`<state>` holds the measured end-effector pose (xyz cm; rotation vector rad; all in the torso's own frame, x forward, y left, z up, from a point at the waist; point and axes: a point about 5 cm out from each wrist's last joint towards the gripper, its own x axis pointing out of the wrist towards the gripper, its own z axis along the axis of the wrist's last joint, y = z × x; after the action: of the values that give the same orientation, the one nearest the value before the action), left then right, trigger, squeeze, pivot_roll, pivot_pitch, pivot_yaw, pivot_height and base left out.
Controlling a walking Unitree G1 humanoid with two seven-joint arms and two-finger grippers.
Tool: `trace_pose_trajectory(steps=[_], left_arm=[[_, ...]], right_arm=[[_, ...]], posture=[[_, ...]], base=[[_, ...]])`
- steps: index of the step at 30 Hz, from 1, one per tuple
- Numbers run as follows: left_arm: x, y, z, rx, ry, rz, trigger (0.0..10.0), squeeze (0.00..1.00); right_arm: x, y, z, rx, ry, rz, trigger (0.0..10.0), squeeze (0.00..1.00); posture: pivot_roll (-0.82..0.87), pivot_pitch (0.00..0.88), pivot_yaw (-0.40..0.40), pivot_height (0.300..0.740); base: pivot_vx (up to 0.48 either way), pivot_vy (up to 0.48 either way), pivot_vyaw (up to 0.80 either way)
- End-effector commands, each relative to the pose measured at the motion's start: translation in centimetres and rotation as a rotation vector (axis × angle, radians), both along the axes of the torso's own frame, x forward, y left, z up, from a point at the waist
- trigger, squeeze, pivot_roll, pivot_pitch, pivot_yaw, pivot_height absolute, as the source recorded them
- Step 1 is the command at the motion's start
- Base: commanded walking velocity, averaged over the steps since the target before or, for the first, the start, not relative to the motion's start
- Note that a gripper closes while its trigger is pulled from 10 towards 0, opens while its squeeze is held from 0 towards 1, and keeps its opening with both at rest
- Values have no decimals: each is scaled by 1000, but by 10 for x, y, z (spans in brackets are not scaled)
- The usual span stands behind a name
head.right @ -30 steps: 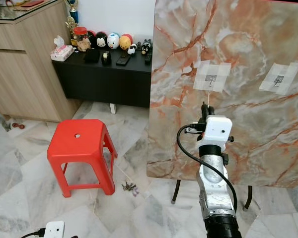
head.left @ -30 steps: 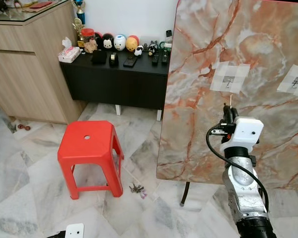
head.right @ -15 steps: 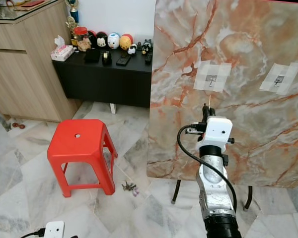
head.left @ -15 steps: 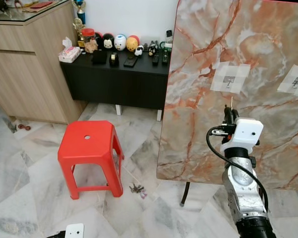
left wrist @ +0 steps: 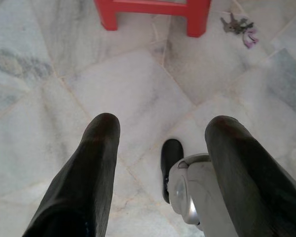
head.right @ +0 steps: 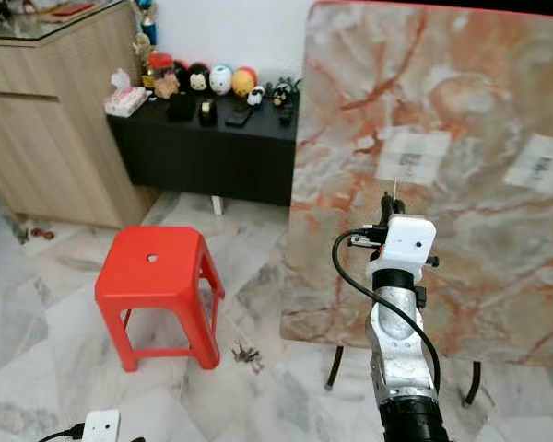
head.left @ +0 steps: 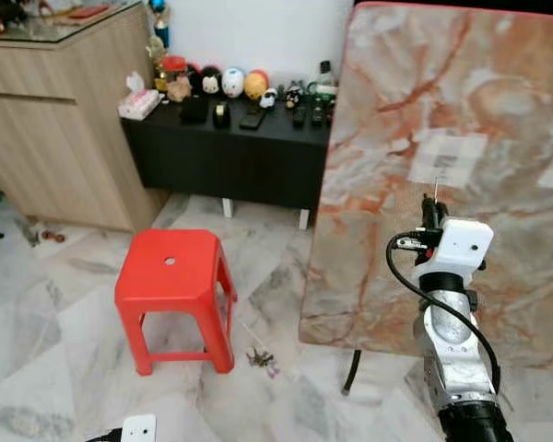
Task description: Hang keys on a hook
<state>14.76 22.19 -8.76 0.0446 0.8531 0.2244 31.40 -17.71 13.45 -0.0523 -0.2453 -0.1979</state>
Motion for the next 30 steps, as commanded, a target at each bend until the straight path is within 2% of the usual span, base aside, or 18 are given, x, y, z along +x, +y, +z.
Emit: trace_pose_trajectory(steps=[1, 14, 30], left_arm=[[1, -3, 0, -1, -1, -13, 10000, 0], [-1, -1, 0, -3, -3, -10, 10000, 0], [-1, -2, 0, -8, -10, -11, 10000, 0]], right_arm=[[1, -4, 1, 1, -3, -18, 10000, 0], [0, -6, 1, 6, -13, -49, 10000, 0], [-6, -10, -1, 6, -18, -83, 10000, 0]], posture=[[-20, 0, -46, 740], [-21, 0, -47, 740], [-23, 0, -44, 740]], base=[[341, 0, 0], [340, 0, 0], [0, 0, 0]])
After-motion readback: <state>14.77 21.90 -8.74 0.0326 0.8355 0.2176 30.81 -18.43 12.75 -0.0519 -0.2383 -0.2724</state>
